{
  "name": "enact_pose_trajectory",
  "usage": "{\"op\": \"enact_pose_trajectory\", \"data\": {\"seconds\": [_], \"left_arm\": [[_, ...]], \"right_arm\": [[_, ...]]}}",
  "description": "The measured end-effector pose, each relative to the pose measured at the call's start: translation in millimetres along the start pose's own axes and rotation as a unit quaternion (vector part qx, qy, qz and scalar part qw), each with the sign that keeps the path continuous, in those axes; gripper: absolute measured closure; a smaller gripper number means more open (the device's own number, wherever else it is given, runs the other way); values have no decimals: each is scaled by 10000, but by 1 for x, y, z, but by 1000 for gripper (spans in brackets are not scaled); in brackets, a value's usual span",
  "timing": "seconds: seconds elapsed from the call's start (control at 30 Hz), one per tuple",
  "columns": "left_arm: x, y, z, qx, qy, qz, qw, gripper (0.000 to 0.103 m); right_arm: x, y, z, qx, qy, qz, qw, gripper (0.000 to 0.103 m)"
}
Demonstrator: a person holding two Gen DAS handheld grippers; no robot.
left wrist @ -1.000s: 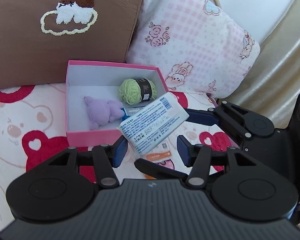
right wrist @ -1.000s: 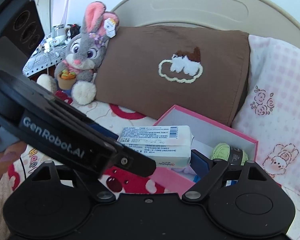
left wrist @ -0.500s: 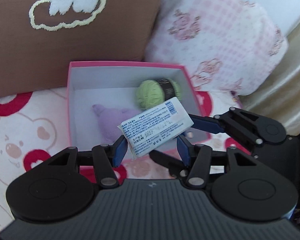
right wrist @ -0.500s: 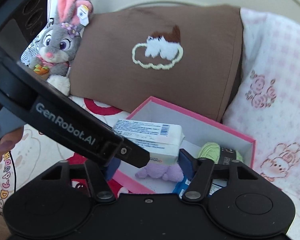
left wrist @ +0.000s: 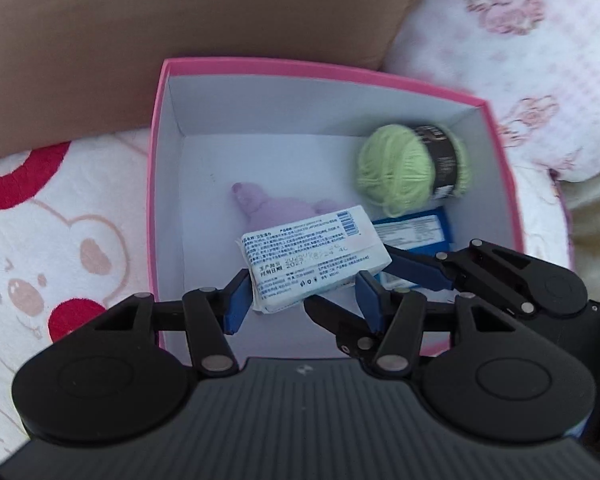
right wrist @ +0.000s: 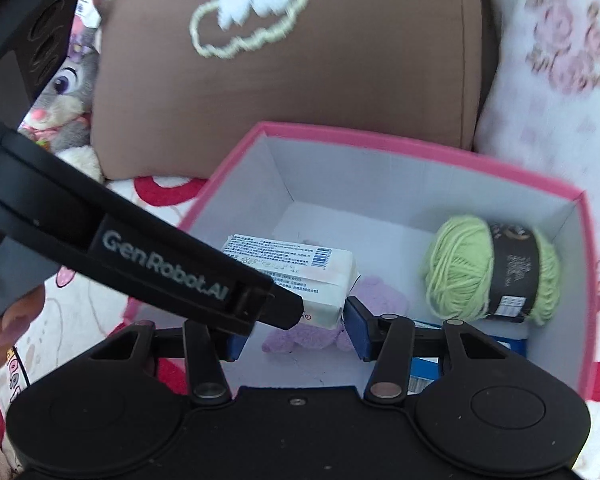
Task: Organize objects
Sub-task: 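Carry the soap bar over the pink box and lower it inside, then open the left tool to release the soap bar beside the plush toy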
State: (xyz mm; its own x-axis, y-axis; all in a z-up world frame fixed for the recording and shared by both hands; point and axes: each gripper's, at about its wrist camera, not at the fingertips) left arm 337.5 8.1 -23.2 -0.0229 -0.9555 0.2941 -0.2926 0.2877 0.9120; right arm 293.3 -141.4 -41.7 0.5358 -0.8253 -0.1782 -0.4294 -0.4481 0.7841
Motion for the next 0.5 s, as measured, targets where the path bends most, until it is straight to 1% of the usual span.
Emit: {"op": "enact_pose_trajectory", "data": {"seconds": [0.13, 0.2, 0.37, 0.5], "left_arm": [[9, -13, -6, -57, -178, -400, 9990, 50], [13, -18, -7, -97, -282, -536, 9981, 50], [11, -27, -10, -227, -326, -574, 9976, 53], [10, -27, -8, -292, -408, -668, 9965, 53]], "right_arm": [[9, -18, -2, -160, -125, -54, 9998, 48], [11, -23, -1, -224, -145, -74, 9996, 48], [6, -28, 4, -279, 122, 96, 9995, 48], [4, -32, 3, -298, 226, 35, 9993, 49]]}}
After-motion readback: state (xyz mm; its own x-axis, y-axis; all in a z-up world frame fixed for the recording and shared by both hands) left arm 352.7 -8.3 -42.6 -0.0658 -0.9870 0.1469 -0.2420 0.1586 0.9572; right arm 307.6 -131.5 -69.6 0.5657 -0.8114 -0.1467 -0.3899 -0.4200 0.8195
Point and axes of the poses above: each gripper's, at about its wrist camera, not at the fingertips, and y roughly against the way its jaws point, x to its right, z to its underside, and after that the axes turned 2 degrees about -x, right-handed
